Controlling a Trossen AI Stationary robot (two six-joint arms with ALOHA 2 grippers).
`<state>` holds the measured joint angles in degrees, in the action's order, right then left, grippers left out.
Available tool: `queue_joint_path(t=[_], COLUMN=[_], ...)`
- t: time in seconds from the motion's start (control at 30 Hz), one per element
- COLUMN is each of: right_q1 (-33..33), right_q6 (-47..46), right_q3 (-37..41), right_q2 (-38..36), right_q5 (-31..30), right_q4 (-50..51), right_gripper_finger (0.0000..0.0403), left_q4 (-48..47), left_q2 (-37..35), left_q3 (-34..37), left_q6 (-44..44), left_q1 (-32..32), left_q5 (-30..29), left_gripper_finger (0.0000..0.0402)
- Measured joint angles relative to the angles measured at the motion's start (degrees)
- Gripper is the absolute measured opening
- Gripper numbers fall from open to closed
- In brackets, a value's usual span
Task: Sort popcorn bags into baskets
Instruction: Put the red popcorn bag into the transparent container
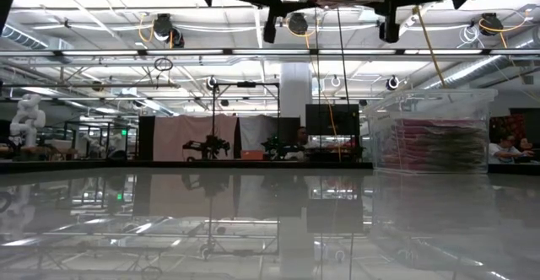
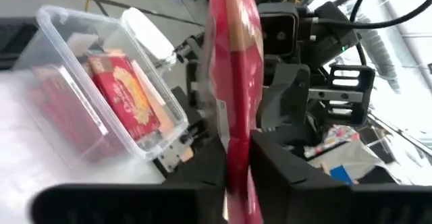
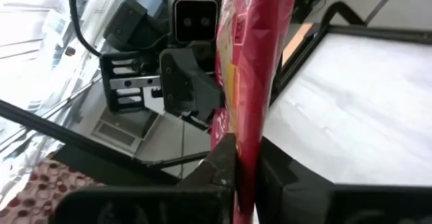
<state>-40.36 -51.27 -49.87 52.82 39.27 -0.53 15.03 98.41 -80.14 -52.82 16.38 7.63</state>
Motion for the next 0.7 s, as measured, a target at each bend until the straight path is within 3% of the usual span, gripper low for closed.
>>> queue_joint_path(t=[0.17, 0.33, 0.6, 0.7], right_q1=[-4.0, -8.3, -13.9, -16.0], right_q6=[-1.2, -1.5, -1.3, 4.7], right_q3=[0.0, 0.0, -0.2, -2.5], right_q2=[-0.7, -3.6, -8.5, -8.8], right_q5=[5.8, 6.1, 2.6, 1.0], right_q4=[1.2, 6.1, 12.1, 21.6], right_gripper_finger=[0.0014, 0.0006, 0.0008, 0.0008], left_q4=[-1.0, -5.3, -8.5, -14.5], left_q2=[0.0, -0.9, -4.8, -7.3], left_q3=[0.0, 0.0, 0.0, 0.0], left_q6=[-0.3, -5.3, 3.2, 7.2], left_q1=[0.1, 0.7, 1.6, 2.5], left_q5=[-0.9, -0.7, -2.9, -2.8], left_gripper_finger=[0.0132, 0.0194, 0.0189, 0.0176])
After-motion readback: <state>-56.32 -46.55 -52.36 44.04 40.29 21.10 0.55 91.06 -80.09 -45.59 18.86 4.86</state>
